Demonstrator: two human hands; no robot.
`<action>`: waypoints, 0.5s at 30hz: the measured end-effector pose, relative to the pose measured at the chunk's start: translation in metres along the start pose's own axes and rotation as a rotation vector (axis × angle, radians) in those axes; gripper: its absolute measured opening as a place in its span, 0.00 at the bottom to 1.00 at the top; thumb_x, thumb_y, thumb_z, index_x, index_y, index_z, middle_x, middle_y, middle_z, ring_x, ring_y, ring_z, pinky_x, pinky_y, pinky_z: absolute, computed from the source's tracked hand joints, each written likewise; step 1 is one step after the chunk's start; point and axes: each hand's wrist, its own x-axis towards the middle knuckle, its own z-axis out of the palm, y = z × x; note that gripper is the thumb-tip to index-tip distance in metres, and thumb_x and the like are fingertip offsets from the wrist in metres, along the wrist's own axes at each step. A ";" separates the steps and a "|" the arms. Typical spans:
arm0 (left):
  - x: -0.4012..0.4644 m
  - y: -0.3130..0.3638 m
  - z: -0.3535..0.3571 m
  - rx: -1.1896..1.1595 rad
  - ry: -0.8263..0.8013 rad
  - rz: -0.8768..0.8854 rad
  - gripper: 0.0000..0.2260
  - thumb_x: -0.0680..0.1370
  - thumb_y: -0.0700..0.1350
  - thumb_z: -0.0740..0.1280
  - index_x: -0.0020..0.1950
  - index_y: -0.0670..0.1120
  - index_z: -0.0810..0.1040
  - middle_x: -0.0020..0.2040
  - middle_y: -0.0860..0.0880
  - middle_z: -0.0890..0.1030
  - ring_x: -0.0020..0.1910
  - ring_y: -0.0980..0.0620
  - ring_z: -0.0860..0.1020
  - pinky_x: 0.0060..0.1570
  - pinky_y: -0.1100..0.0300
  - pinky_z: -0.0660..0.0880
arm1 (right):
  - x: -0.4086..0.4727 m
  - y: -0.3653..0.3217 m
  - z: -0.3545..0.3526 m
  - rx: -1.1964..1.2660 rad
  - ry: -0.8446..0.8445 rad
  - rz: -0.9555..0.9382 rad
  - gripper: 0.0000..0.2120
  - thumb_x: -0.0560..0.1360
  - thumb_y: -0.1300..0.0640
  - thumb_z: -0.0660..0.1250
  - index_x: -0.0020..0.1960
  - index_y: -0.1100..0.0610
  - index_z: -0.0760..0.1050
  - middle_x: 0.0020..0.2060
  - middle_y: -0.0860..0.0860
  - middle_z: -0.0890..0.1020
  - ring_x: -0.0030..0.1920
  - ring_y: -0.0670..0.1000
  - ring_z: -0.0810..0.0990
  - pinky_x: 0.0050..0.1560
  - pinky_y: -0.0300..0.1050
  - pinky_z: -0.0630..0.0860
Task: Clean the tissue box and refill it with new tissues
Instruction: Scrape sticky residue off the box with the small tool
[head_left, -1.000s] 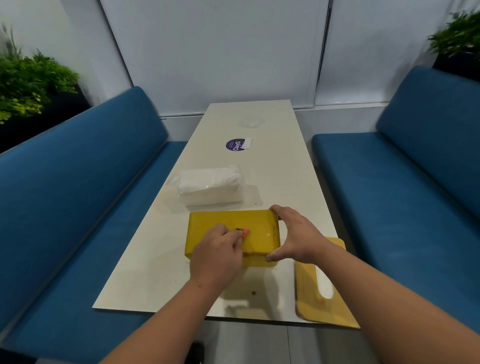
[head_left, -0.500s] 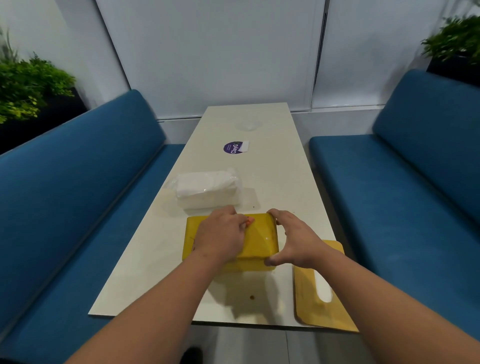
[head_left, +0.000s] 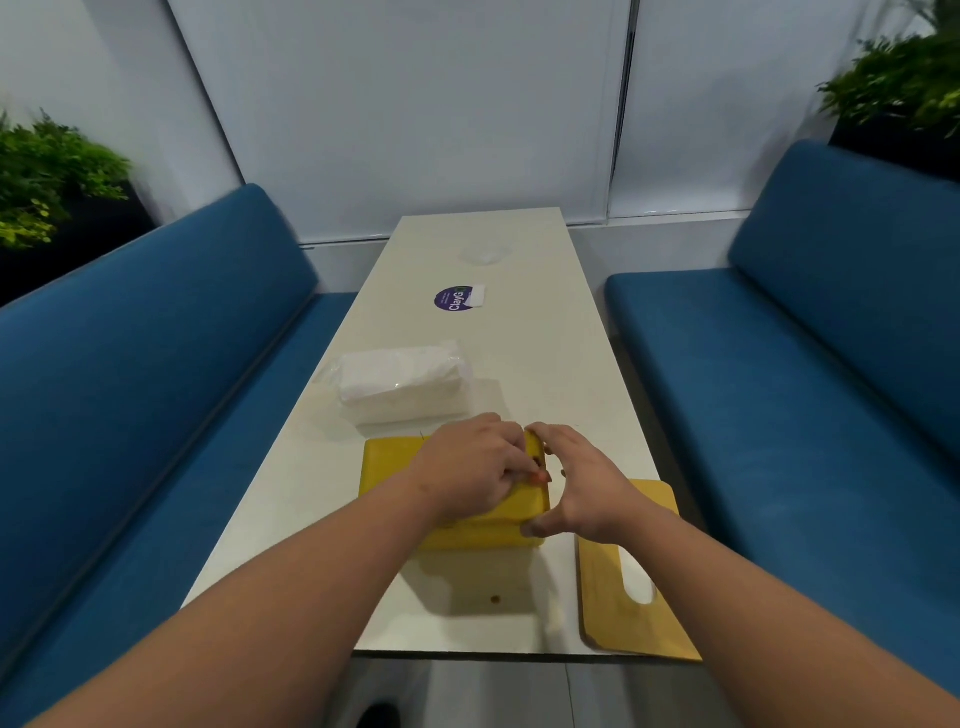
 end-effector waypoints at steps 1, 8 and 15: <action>0.004 -0.002 -0.001 0.021 0.003 -0.049 0.14 0.81 0.54 0.57 0.61 0.59 0.80 0.53 0.56 0.78 0.50 0.53 0.72 0.45 0.54 0.74 | 0.000 0.000 0.000 -0.006 0.001 -0.001 0.56 0.57 0.45 0.82 0.76 0.49 0.56 0.70 0.44 0.64 0.66 0.46 0.66 0.62 0.39 0.69; -0.011 0.008 0.012 -0.017 0.125 -0.009 0.14 0.79 0.51 0.59 0.56 0.56 0.83 0.46 0.54 0.79 0.43 0.51 0.73 0.36 0.57 0.72 | 0.002 -0.001 -0.002 -0.021 -0.016 -0.010 0.56 0.58 0.47 0.82 0.77 0.49 0.55 0.71 0.44 0.62 0.68 0.46 0.64 0.63 0.36 0.65; -0.005 0.003 0.008 0.015 0.134 -0.194 0.15 0.83 0.53 0.55 0.62 0.59 0.78 0.51 0.54 0.76 0.50 0.52 0.72 0.44 0.54 0.74 | 0.003 0.000 0.001 -0.021 -0.008 -0.003 0.56 0.58 0.45 0.82 0.77 0.49 0.54 0.72 0.44 0.62 0.69 0.47 0.64 0.63 0.41 0.69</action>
